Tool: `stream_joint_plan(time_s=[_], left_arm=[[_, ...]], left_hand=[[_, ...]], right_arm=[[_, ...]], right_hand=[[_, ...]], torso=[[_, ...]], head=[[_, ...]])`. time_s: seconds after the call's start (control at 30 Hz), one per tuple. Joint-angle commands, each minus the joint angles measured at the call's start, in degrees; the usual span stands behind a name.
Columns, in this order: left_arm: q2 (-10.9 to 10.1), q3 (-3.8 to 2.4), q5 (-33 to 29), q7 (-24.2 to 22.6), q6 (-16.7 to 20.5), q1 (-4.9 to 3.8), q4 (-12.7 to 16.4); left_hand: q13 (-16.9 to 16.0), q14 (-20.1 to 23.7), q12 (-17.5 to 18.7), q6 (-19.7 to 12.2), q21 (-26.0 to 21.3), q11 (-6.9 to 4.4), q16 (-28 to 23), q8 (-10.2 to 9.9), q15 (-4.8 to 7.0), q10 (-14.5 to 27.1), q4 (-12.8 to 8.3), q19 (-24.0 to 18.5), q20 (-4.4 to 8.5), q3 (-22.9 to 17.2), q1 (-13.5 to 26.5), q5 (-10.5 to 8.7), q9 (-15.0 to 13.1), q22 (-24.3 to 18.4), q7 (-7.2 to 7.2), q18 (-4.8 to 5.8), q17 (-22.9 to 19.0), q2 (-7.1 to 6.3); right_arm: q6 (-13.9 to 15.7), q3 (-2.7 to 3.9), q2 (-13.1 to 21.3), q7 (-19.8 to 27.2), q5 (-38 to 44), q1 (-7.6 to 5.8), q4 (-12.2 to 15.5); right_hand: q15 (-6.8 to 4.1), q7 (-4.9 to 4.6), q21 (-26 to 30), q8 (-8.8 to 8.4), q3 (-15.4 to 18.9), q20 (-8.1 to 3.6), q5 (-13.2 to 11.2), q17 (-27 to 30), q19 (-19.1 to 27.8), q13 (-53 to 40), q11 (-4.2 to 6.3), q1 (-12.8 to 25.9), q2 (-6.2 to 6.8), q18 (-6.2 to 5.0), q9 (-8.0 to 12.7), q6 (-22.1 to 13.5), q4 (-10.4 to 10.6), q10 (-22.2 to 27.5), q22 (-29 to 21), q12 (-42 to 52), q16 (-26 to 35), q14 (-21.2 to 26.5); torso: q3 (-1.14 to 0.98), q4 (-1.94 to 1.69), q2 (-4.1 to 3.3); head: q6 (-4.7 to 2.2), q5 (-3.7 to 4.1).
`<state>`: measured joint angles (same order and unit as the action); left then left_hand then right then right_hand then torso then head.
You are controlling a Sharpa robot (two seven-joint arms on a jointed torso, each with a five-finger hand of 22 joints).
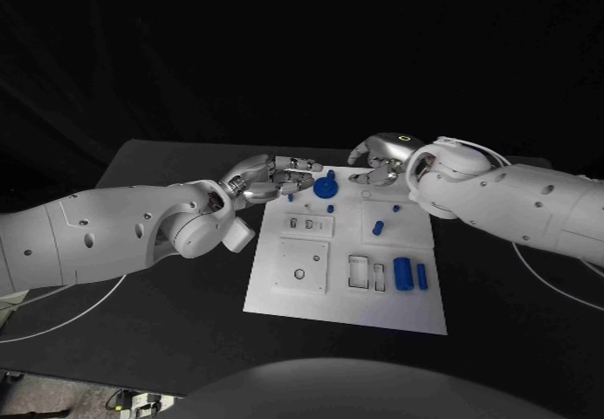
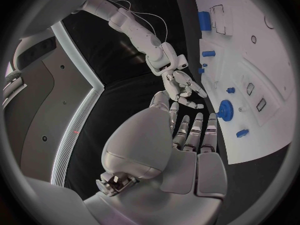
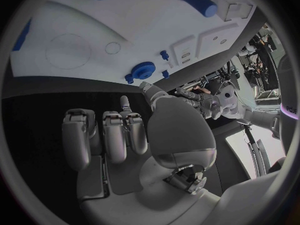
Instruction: Assemble the parts on the task board
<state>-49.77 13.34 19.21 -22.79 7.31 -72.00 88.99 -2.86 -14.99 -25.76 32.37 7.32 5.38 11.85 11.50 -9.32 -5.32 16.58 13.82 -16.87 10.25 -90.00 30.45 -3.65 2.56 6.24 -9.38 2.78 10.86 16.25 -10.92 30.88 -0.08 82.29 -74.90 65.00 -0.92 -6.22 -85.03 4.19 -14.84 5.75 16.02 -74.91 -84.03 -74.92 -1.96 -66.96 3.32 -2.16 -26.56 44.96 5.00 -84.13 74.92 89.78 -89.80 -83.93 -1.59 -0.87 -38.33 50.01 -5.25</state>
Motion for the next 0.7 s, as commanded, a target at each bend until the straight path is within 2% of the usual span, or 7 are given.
stream_joint_plan(time_s=[0.03, 0.17, 0.3, 0.33, 0.4, 0.43, 0.7], left_arm=[[-0.10, -0.04, -0.29, -1.23, 0.23, 0.02, 0.10], [-0.07, -0.04, -0.32, -1.95, 0.56, 0.06, -0.20], [-0.11, -0.04, -0.52, -3.01, 0.68, 0.18, -0.38], [-0.18, -0.04, -0.58, -3.54, 0.72, 0.27, -0.40], [-0.31, -0.05, -0.67, -4.75, 0.94, 0.45, -0.45], [-0.34, -0.05, -0.70, -5.38, 1.10, 0.52, -0.50], [-0.52, -0.06, -0.99, -7.49, 1.53, 0.90, -0.72]], left_hand=[[-0.05, -0.47, -0.35, 0.23, 0.39, 0.09, 0.38, 0.24, -0.16, -0.47, -0.09, 0.57, 0.06, 0.05, -0.44, 0.26, 0.03, 0.09, 0.37, -0.31, 0.10, -0.14], [-0.06, -0.69, -0.44, 0.27, 0.50, 0.27, 0.57, 0.26, -0.35, -0.55, -0.16, 0.79, 0.03, 0.00, -0.58, 0.35, 0.03, 0.13, 0.53, -0.22, 0.13, -0.16], [-0.12, -1.25, -0.97, 0.77, 0.73, 0.52, 1.02, 0.48, -0.56, -0.88, -0.25, 1.22, 0.03, -0.17, -0.94, 0.54, -0.03, 0.20, 0.80, -0.08, 0.21, -0.14], [-0.16, -1.64, -1.32, 1.14, 0.86, 0.58, 1.31, 0.64, -0.65, -1.15, -0.29, 1.48, 0.04, -0.29, -1.16, 0.63, -0.07, 0.24, 0.91, -0.02, 0.27, -0.12], [-0.30, -3.07, -2.57, 2.50, 1.27, 0.78, 2.33, 1.20, -0.68, -2.22, -0.36, 2.25, 0.05, -0.61, -1.80, 0.96, -0.19, 0.36, 1.08, 0.08, 0.45, -0.16], [-0.35, -3.75, -3.14, 3.03, 1.44, 0.83, 2.81, 1.39, -0.59, -2.73, -0.36, 2.59, 0.07, -0.72, -2.04, 1.20, -0.22, 0.41, 1.11, 0.09, 0.53, -0.21], [-0.58, -6.16, -5.55, 4.33, 1.90, 0.91, 4.53, 1.77, -0.08, -4.74, -0.34, 3.55, 0.13, -1.17, -2.89, 2.77, -0.23, 0.49, 1.12, 0.03, 0.79, -0.58]], right_arm=[[6.43, 0.01, 3.72, 5.60, -6.27, -0.68, 3.08], [7.06, -0.01, 8.95, 8.32, -9.65, -1.27, 6.12], [6.83, -0.04, 12.37, 10.38, -10.94, -1.10, 7.55], [6.69, -0.05, 13.25, 10.83, -11.19, -0.78, 7.81], [6.60, -0.06, 14.64, 11.81, -12.00, -0.03, 7.86], [6.76, -0.07, 15.20, 12.42, -12.76, 0.43, 7.71], [8.49, -0.09, 17.70, 16.31, -18.11, 3.59, 5.50]], right_hand=[[-0.17, 0.19, -0.37, 0.14, 0.52, -0.25, -0.89, -15.09, -1.91, -15.08, 0.41, -0.50, -0.07, 0.77, 0.14, 0.32, 0.11, -5.87, 13.27, 0.22, -0.20, -6.07], [-0.55, 0.55, -0.95, -0.22, 0.75, -0.70, 5.34, -15.09, -2.40, -15.08, 0.86, -0.89, -0.01, 0.94, 0.63, 0.07, 0.65, -5.87, 13.49, 0.22, -0.20, -6.07], [-0.64, 0.69, -1.32, -0.37, 0.80, -0.79, 6.96, -15.09, -2.71, -15.08, 0.93, -1.17, 0.17, 1.05, 0.58, -0.72, 0.75, -5.87, 13.64, 0.22, -0.20, -6.07], [-0.67, 0.74, -1.41, -0.44, 0.98, -0.82, 6.06, -15.09, -2.79, -15.08, 0.98, -1.16, 0.21, 1.08, 0.47, -1.38, 0.88, -5.87, 13.67, 0.22, -0.20, -6.07], [-0.90, 1.03, -1.37, -0.23, 1.83, -0.91, -0.22, -15.09, -2.73, -15.08, 1.16, -1.29, 0.04, 1.07, -0.37, -3.10, 1.41, -5.87, 13.65, 0.22, -0.20, -6.07], [-0.85, 1.03, -1.38, -0.22, 2.20, -0.99, -1.60, -15.09, -2.73, -15.08, 1.17, -1.10, 0.07, 1.07, -0.65, -3.51, 1.70, -5.87, 13.65, 0.22, -0.20, -6.07], [-0.90, 1.13, -1.43, 0.28, 3.18, -1.05, -4.02, -15.09, -2.75, -15.08, 1.24, -1.26, -0.09, 1.08, -2.00, -3.99, 2.33, -5.87, 13.67, 0.22, -0.20, -6.07]], torso=[[0.10, 0.57, 0.08], [0.14, 1.06, 0.16], [0.08, 1.66, 0.11], [0.06, 1.80, 0.09], [-0.03, 2.08, 0.08], [-0.09, 2.20, 0.07], [-0.28, 2.62, 0.16]], head=[[-0.01, -0.47], [-0.01, -0.28], [-0.01, -0.09], [-0.01, 0.11], [-0.18, 0.44], [-0.26, 0.52], [-1.04, 0.34]])
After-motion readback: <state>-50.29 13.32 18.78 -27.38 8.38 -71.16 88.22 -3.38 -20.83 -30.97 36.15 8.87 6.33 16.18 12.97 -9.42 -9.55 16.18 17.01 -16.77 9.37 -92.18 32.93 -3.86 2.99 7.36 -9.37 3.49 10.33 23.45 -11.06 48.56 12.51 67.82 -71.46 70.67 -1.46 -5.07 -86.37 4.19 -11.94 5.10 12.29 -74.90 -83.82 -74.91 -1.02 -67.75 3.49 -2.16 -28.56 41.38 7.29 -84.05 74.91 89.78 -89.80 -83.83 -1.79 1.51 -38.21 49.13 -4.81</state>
